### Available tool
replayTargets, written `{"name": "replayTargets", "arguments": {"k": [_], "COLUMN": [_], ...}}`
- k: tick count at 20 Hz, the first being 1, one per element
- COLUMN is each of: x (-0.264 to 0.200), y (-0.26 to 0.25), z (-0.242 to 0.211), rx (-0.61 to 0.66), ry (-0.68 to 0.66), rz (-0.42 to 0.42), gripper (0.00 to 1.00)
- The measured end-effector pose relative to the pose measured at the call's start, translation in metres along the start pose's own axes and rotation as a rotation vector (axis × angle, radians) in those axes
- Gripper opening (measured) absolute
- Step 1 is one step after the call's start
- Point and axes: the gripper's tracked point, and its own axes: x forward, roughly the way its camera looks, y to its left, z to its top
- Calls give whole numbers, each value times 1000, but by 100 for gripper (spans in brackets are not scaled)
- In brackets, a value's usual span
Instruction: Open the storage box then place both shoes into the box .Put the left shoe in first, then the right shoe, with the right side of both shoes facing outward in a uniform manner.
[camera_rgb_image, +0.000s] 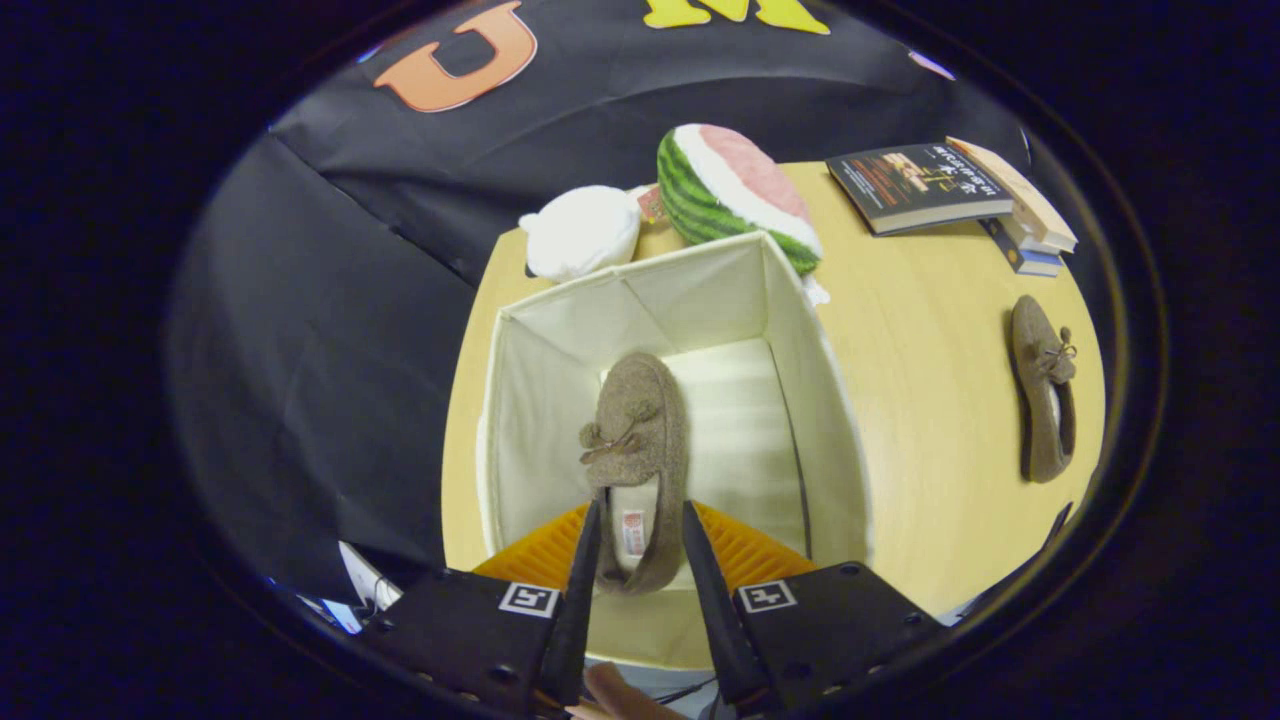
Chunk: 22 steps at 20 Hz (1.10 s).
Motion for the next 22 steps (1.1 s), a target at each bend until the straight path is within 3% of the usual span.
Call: {"name": "replayTargets", "arguments": {"k": [6,8,11,14,22], "x": [-83,-103,-129,-143,-130], "y": [-13,-34,-75,-130,-283], "z": [22,31,47,61,68], "rx": [-100,-141,-130,-87,31], "ry": [-64,-93,-131,-141,-42], "rz": [72,52,15,-34,-180], "gripper": [55,75,74,81,85]}}
